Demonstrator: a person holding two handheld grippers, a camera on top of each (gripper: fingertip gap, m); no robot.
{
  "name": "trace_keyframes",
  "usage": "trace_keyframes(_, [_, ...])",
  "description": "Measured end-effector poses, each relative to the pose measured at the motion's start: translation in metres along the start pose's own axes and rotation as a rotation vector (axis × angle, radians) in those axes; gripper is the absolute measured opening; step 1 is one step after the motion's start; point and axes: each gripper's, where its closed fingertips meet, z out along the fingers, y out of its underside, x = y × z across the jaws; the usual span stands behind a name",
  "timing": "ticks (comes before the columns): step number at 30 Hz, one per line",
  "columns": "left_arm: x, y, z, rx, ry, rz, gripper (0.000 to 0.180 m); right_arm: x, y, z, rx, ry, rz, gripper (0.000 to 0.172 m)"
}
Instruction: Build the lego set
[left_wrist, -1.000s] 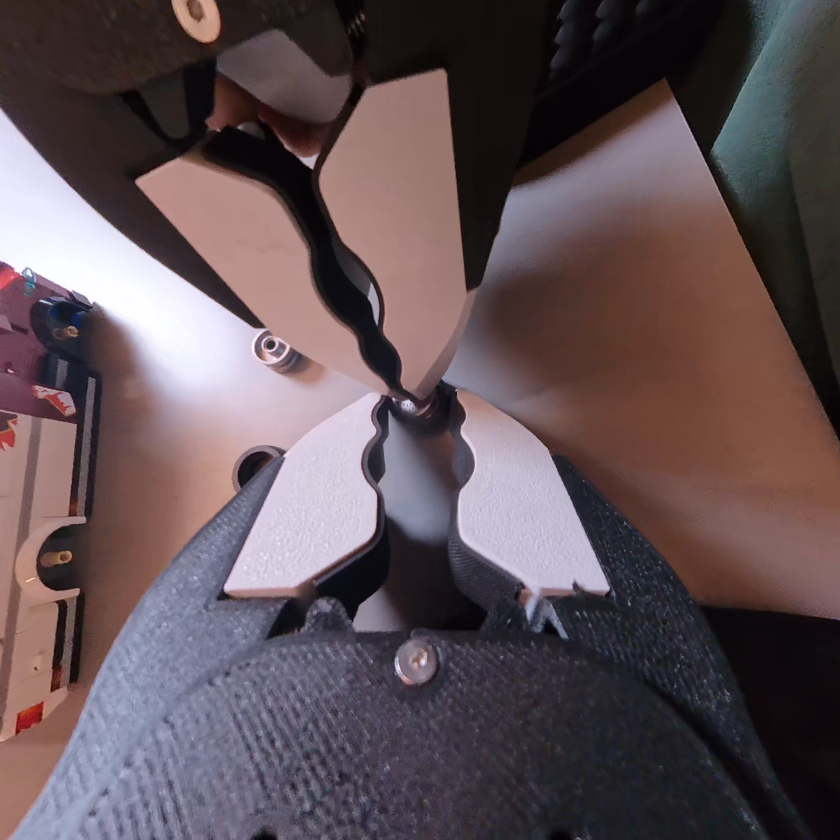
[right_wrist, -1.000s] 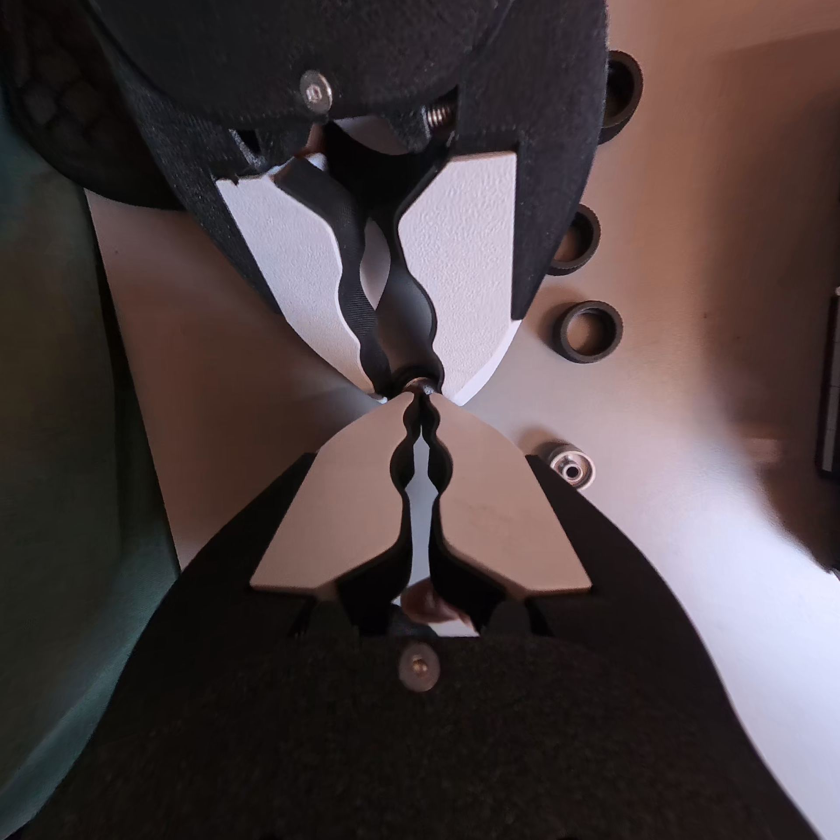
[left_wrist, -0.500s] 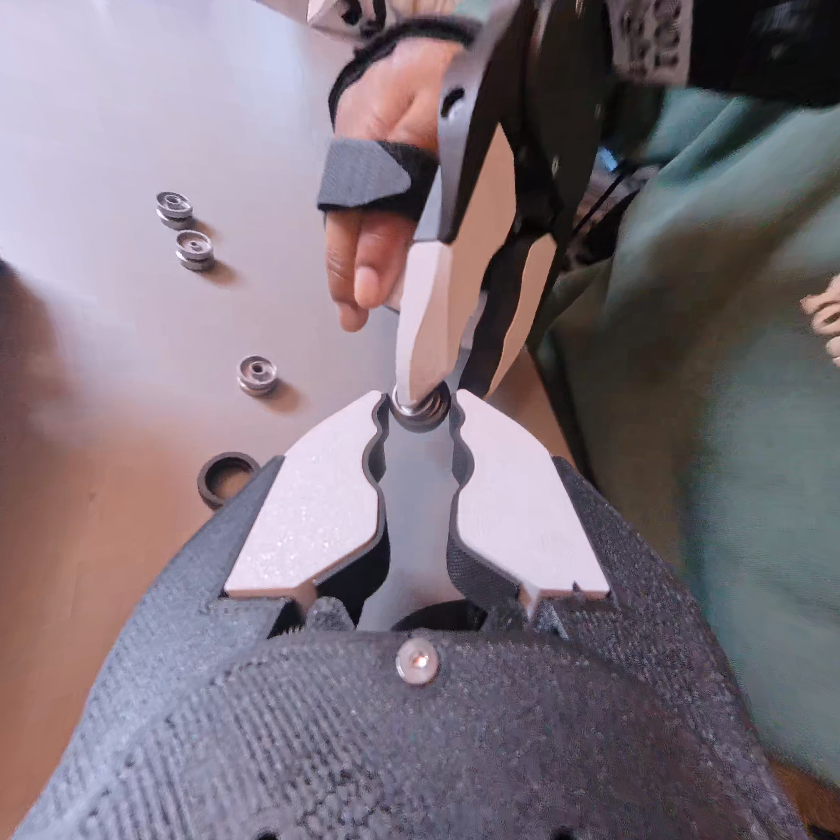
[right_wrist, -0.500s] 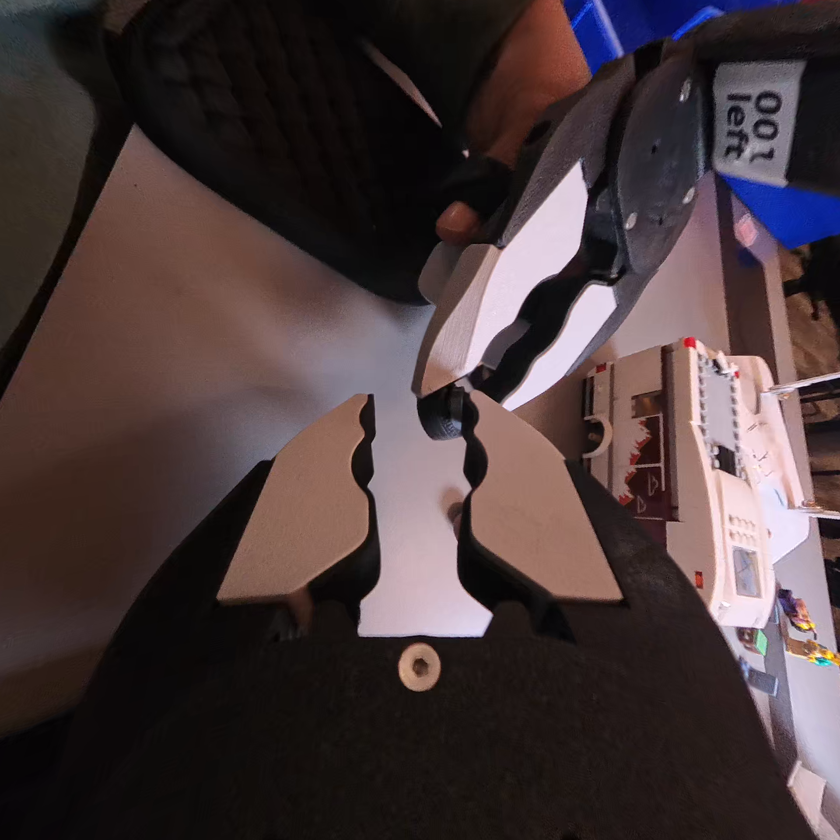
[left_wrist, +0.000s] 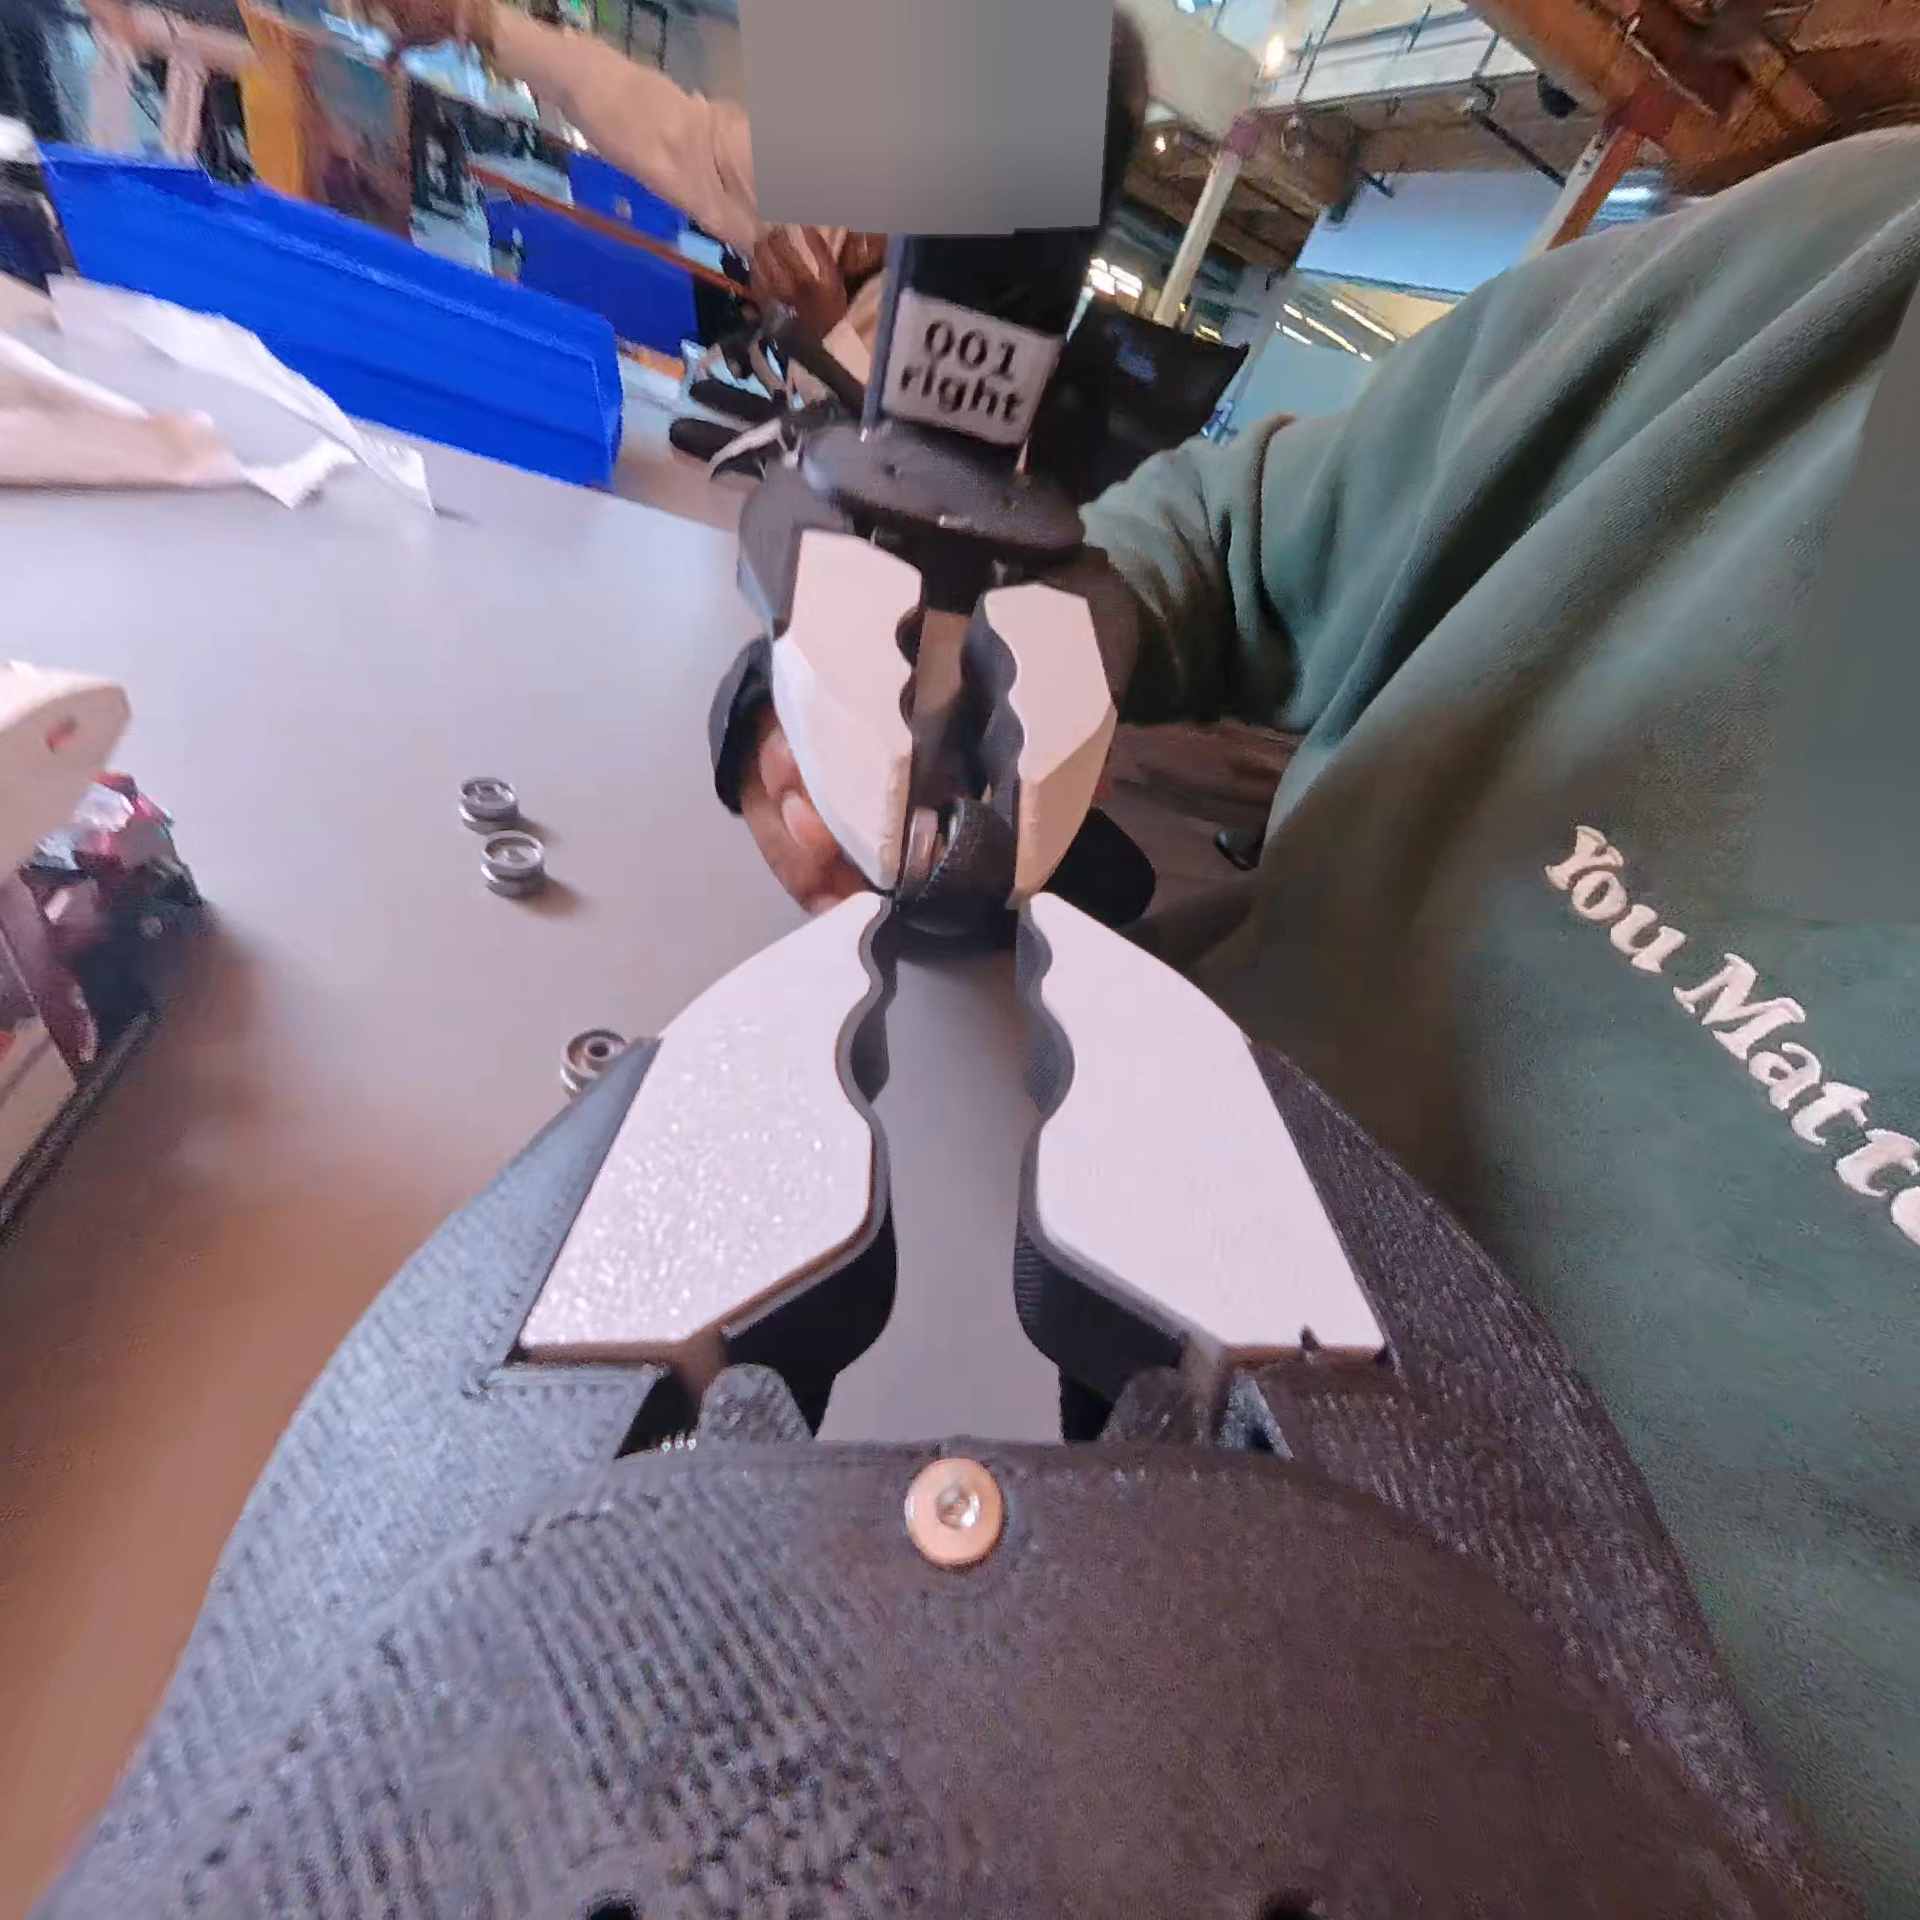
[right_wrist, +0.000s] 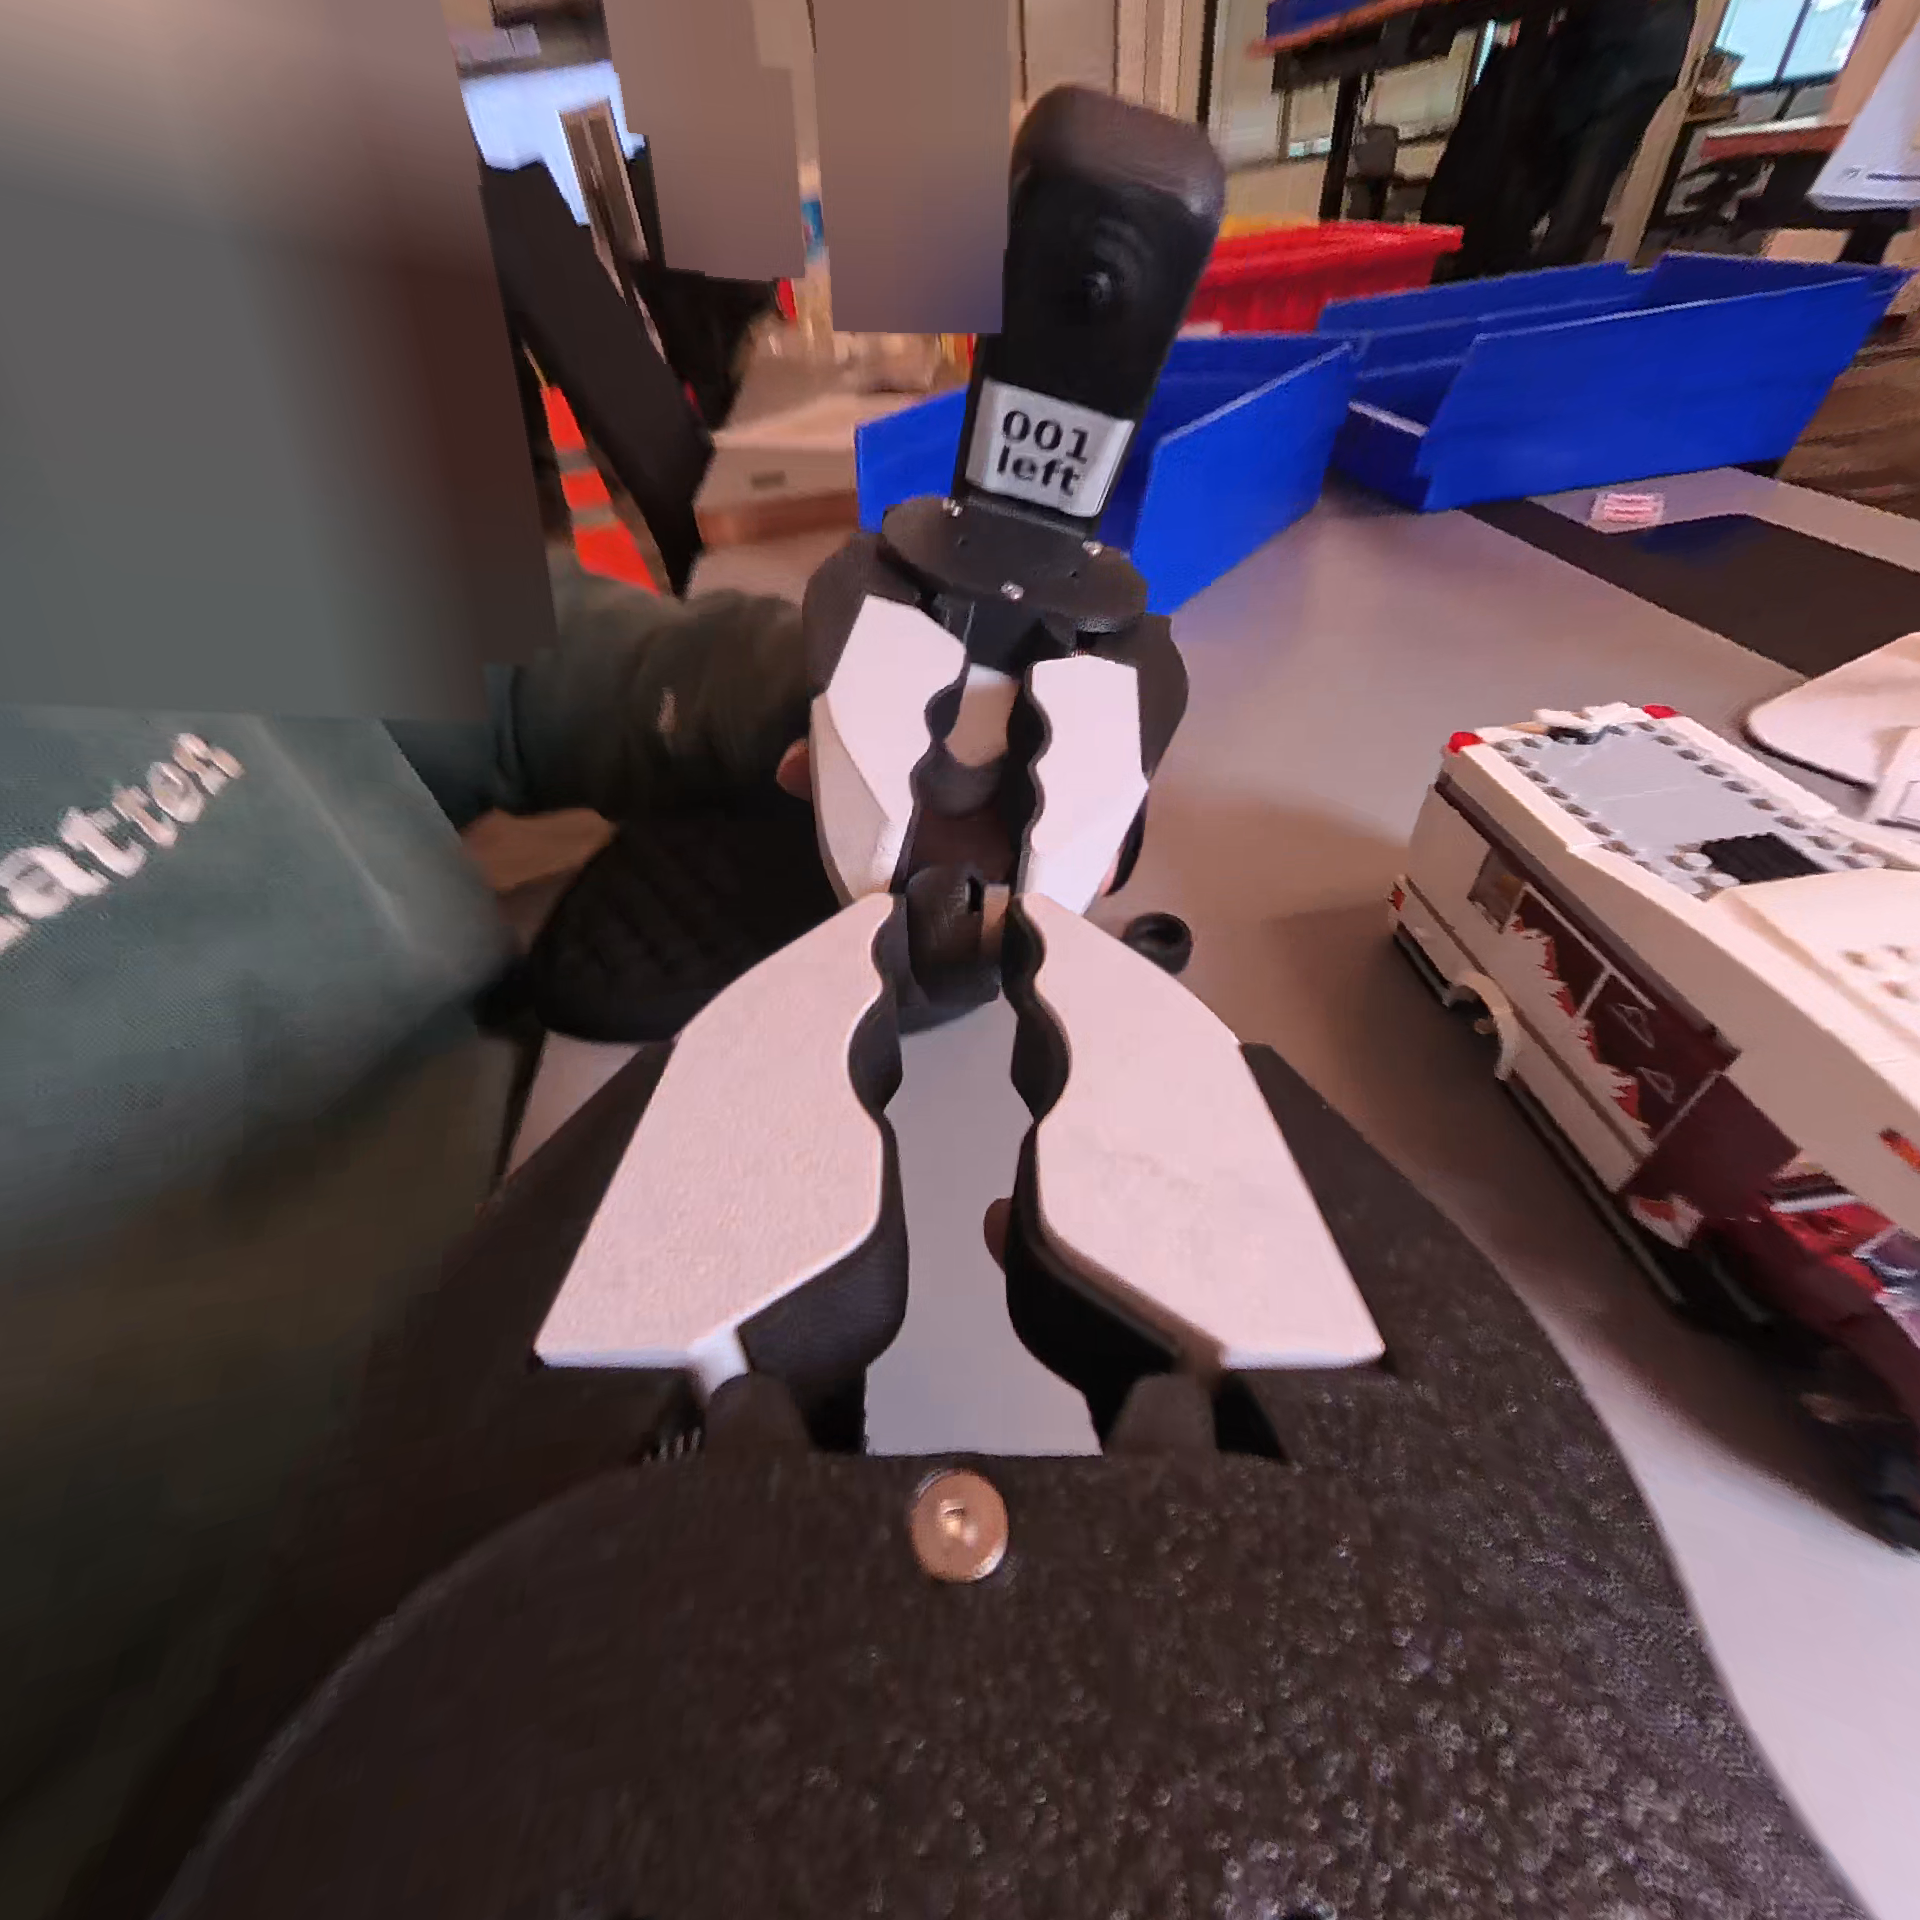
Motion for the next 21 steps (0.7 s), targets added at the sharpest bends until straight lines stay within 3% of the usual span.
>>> trace_keyframes(4, [0.003,-0.005,-0.001,0.04,-0.023,0.035,0.013,-0.005,-0.007,-0.001,0.114,-0.114,0.211,0.017])
trace_keyframes(9, [0.001,-0.005,-0.002,0.05,-0.015,-0.048,0.012,-0.002,-0.004,-0.004,0.115,-0.137,0.247,0.02])
trace_keyframes(14, [-0.002,-0.002,0.001,0.042,-0.011,-0.164,0.012,0.002,0.0,-0.006,0.022,-0.069,0.119,0.018])
trace_keyframes(21, [-0.011,-0.003,-0.001,0.078,-0.038,-0.225,0.011,0.01,-0.002,-0.006,0.045,-0.073,0.311,0.018])
